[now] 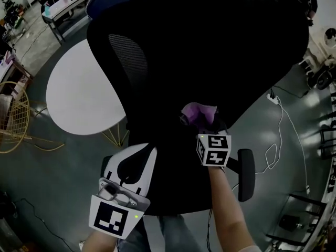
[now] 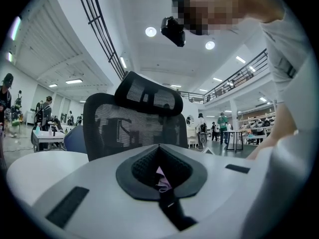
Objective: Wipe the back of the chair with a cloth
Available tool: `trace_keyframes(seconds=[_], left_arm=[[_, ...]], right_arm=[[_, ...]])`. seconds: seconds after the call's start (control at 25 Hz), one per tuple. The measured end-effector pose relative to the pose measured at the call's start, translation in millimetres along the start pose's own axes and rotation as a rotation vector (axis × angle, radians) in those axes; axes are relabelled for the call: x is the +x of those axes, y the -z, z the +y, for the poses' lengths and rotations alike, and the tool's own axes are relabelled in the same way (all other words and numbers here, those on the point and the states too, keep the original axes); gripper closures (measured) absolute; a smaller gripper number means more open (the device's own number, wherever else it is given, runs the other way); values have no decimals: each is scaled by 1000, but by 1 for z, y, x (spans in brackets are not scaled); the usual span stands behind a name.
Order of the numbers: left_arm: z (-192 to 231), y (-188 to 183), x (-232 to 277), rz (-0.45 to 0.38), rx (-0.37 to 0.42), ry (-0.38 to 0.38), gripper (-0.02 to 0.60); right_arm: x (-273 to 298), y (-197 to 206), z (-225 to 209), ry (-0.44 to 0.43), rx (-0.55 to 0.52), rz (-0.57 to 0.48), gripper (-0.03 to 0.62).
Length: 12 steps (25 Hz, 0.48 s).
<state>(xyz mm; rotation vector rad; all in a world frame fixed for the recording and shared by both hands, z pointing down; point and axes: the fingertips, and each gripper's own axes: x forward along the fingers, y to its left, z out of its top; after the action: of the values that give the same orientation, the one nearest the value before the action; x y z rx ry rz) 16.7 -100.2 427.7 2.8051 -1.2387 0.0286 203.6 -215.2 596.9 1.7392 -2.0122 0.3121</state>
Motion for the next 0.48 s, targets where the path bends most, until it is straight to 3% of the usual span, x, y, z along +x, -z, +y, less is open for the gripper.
trace_keyframes(seconds=[0.48], left_arm=[[-23, 1, 24, 8, 4, 10, 571]], right_arm=[[-22, 27, -85, 99, 48, 31, 545]])
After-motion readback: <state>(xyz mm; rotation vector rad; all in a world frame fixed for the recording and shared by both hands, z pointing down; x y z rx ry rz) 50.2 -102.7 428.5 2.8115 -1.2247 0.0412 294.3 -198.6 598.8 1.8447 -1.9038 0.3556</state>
